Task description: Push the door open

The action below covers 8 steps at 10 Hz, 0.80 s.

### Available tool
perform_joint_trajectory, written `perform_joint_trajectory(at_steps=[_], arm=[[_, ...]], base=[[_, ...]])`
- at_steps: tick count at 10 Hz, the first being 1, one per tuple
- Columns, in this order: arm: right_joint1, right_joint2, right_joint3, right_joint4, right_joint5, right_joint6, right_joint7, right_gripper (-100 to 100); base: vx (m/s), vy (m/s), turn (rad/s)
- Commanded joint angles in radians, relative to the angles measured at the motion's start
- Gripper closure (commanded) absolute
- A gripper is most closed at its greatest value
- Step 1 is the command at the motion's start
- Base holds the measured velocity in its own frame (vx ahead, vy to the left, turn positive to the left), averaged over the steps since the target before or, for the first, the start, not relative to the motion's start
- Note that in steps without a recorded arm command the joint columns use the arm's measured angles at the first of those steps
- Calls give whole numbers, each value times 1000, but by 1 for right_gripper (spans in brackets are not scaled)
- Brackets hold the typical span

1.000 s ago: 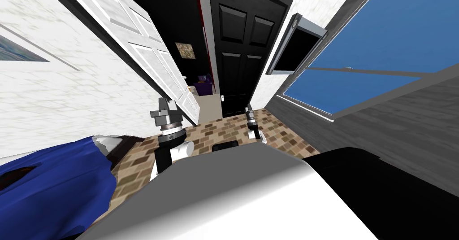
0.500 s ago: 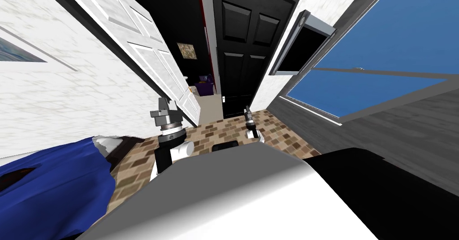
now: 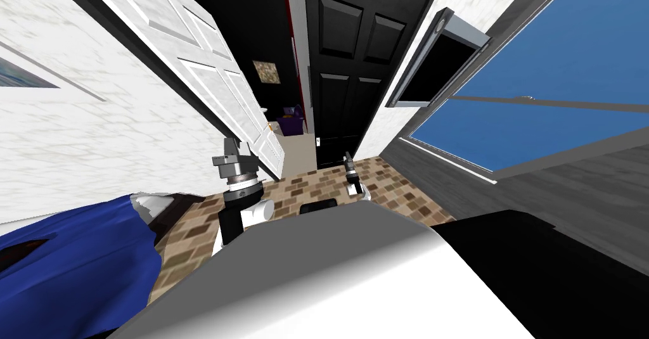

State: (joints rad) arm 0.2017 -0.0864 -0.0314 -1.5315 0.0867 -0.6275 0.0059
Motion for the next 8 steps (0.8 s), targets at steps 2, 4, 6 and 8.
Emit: perform_joint_trajectory(at_steps=[2, 4, 6, 8], arm=[[-25, -1, -2, 70, -4, -11, -5, -100], [-48, -1, -4, 129, -6, -22, -8, -100], [-71, 1, -6, 188, -9, -32, -11, -100], [-94, 2, -8, 246, -11, -42, -14, -100]], base=[[97, 22, 31], [99, 13, 34], [104, 19, 33], [106, 11, 35]])
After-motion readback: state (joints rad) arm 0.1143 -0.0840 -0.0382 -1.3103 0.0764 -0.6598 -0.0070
